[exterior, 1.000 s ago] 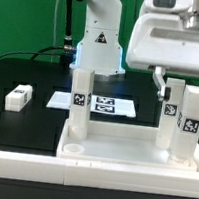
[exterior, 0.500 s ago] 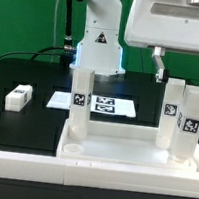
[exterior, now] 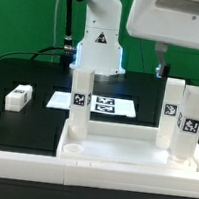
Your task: Assemble desk
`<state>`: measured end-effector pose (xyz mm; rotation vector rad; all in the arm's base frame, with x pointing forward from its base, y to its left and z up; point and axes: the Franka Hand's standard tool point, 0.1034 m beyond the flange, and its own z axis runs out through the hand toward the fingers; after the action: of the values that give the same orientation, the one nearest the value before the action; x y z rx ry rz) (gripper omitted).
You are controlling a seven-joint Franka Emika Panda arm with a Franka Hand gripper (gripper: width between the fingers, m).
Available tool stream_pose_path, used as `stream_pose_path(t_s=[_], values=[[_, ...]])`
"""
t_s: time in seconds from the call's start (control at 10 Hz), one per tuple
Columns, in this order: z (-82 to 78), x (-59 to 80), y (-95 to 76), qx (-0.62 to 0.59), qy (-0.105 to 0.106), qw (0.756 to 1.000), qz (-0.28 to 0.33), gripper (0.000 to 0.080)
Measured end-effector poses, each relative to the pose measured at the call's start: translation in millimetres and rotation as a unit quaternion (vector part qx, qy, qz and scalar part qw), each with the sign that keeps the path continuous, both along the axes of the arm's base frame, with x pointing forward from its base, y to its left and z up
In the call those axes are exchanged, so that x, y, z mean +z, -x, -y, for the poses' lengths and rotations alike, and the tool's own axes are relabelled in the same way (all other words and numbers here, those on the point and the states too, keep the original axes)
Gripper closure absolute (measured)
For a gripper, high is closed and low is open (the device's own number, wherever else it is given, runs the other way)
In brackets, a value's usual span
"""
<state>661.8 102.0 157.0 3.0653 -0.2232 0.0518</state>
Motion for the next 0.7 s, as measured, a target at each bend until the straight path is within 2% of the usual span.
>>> stream_pose_path(t_s=[0.3, 0.5, 0.7], values=[[-8.7, -8.3, 0.5, -0.013, -0.004, 1.0, 0.011, 0.0151], [-17.0, -20.8, 6.2, -0.009, -0.003, 1.0, 0.014, 0.0151], [-12.7, -29.9, 13.9, -0.011, -0.001, 1.0, 0.011, 0.0151]])
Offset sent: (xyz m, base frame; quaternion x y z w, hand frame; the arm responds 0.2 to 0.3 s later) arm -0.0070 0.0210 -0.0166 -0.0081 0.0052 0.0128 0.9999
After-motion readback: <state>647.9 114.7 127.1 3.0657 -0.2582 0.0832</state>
